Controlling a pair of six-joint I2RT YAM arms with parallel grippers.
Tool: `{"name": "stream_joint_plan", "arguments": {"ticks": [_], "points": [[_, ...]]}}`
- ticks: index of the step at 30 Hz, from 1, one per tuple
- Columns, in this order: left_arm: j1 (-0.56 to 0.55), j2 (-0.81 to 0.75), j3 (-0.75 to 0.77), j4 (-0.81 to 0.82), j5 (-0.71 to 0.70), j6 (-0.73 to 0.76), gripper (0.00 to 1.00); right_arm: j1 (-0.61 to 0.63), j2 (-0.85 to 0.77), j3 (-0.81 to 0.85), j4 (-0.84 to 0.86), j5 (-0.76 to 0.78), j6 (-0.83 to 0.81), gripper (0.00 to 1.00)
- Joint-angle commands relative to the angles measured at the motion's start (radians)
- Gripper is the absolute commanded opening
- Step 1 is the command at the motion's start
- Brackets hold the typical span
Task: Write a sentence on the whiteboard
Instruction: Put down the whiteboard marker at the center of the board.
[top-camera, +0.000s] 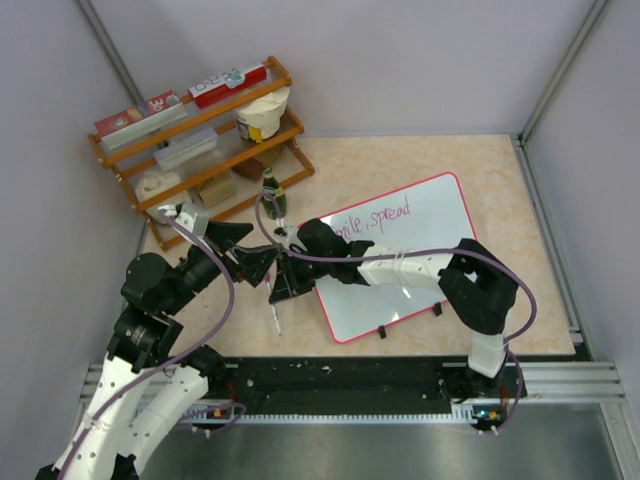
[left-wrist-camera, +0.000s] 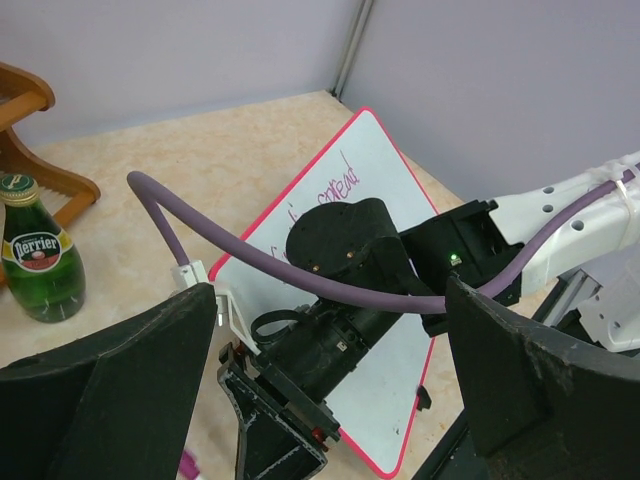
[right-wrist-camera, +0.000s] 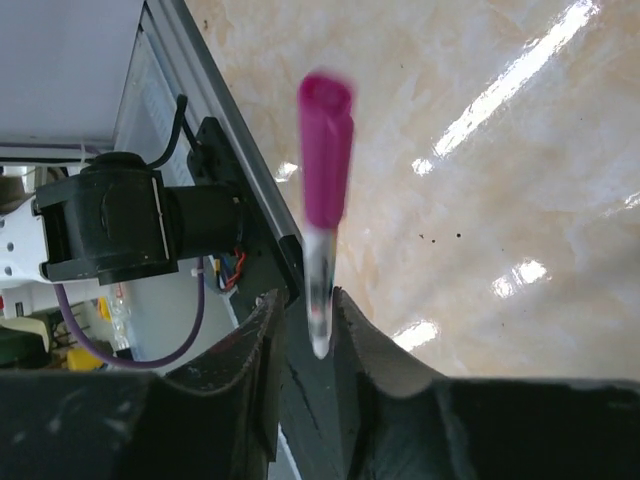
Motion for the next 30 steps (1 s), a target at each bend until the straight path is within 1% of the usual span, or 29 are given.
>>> {"name": "stream_joint_plan", "arguments": {"ticks": [1, 4, 7, 12, 14, 17, 18, 19, 20, 30], "points": [[0.005, -0.015, 0.017, 0.015, -0.007, 0.012, 0.99, 0.008, 0.006, 0.057, -0.002, 0.034, 0.024, 0.26], [0.005, -0.023, 0.013, 0.014, -0.011, 0.011, 0.99, 0.008, -0.009, 0.060, 0.001, 0.045, 0.026, 0.34], [0.005, -0.023, 0.011, 0.009, -0.010, 0.009, 0.99, 0.008, -0.026, 0.057, 0.005, 0.055, 0.024, 0.46], [0.005, -0.024, 0.013, 0.008, -0.007, 0.011, 0.99, 0.008, -0.057, 0.036, 0.042, 0.051, 0.030, 0.62], [0.005, -0.026, 0.016, 0.009, 0.007, 0.014, 0.99, 0.008, -0.074, 0.019, 0.069, 0.037, 0.036, 0.72], [0.005, -0.026, 0.014, 0.012, 0.027, 0.017, 0.99, 0.008, -0.100, -0.009, 0.145, 0.002, 0.053, 0.77], [0.005, -0.027, 0.016, 0.011, 0.028, 0.018, 0.99, 0.008, -0.105, -0.009, 0.154, -0.017, 0.050, 0.82], [0.005, -0.030, 0.014, 0.011, 0.028, 0.020, 0.99, 0.011, -0.109, 0.005, 0.143, -0.038, 0.043, 0.91], [0.005, -0.030, 0.016, 0.011, 0.030, 0.023, 0.99, 0.014, -0.114, 0.016, 0.124, -0.044, 0.029, 0.95], [0.005, -0.027, 0.007, 0.002, 0.035, 0.032, 0.99, 0.017, -0.215, 0.007, 0.145, -0.093, 0.000, 0.97]]}}
